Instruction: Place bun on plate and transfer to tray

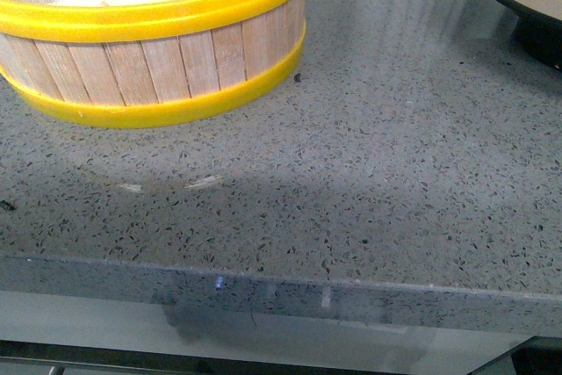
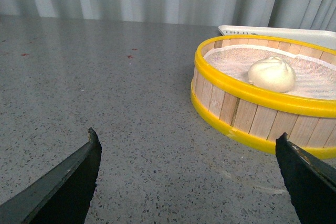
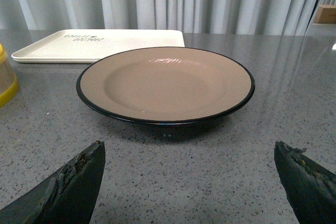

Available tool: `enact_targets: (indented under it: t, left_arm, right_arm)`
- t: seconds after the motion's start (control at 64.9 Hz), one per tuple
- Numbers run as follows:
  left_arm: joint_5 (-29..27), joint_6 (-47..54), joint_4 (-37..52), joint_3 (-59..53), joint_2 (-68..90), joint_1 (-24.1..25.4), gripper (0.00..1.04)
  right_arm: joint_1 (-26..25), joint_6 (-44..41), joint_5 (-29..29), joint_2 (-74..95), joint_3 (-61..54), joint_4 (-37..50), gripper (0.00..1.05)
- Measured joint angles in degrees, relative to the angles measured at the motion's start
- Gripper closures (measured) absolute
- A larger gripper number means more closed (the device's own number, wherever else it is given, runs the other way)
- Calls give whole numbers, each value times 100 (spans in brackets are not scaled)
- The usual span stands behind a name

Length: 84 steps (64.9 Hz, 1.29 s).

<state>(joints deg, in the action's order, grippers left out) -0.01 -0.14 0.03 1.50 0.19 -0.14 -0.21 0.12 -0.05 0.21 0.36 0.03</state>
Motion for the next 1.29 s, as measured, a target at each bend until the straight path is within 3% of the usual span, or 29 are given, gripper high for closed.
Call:
enact_targets:
  t: [1.079,1.125,1.186,1.294]
  left_arm:
    - [-4,2,-2,2,0,0,7]
    - [-422,-234,-791,264,369,-72,7]
    - [-328,-507,-1657,682,1172,109,7]
    - [177,-662,-1335,879,1698,719,7]
  right_arm:
    - [0,0,0,0,0,0,9]
    - [0,0,0,0,0,0,9]
    - [0,0,0,0,0,0,9]
    - [0,0,2,0,0,0,9]
